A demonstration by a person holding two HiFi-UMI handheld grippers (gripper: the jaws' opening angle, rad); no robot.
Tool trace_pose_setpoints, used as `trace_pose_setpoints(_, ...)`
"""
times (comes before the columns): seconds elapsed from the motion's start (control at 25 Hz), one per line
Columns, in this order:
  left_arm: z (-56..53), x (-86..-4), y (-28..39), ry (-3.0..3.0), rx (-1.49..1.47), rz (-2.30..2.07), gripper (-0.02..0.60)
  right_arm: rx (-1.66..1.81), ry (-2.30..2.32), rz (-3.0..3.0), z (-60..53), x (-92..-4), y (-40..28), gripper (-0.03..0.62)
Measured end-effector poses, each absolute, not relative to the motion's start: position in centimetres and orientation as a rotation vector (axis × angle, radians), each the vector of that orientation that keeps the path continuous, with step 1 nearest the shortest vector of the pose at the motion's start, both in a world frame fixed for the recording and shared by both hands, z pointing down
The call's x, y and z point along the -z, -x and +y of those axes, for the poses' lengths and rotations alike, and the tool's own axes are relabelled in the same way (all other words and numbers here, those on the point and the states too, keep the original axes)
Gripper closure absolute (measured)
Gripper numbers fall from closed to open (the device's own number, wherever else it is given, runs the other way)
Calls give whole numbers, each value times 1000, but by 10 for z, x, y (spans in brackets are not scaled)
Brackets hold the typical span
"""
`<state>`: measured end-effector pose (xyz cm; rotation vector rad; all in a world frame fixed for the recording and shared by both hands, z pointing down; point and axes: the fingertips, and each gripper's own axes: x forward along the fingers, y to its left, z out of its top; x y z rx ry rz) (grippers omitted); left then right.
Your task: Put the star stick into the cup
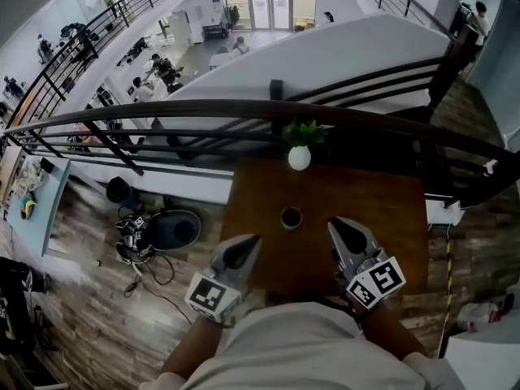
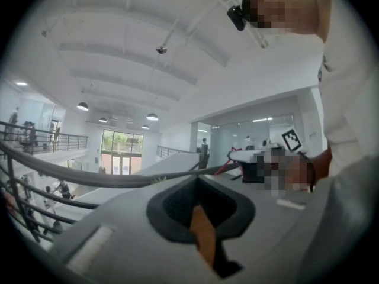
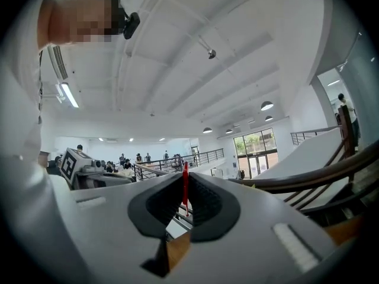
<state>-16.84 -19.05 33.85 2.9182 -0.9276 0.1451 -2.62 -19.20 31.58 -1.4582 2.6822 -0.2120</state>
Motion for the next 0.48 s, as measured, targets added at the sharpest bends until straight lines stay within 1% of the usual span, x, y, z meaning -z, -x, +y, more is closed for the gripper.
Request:
trace_pose_setpoints(0.2,-216,-371,155,-2861,-206,-885,580,174,1453,2738,-215,-325,24,571)
trace_pose_setpoints(0.48,-256,-402,146,-2802,-229,-883,580,265,1454,2787,-259,-365,13,571)
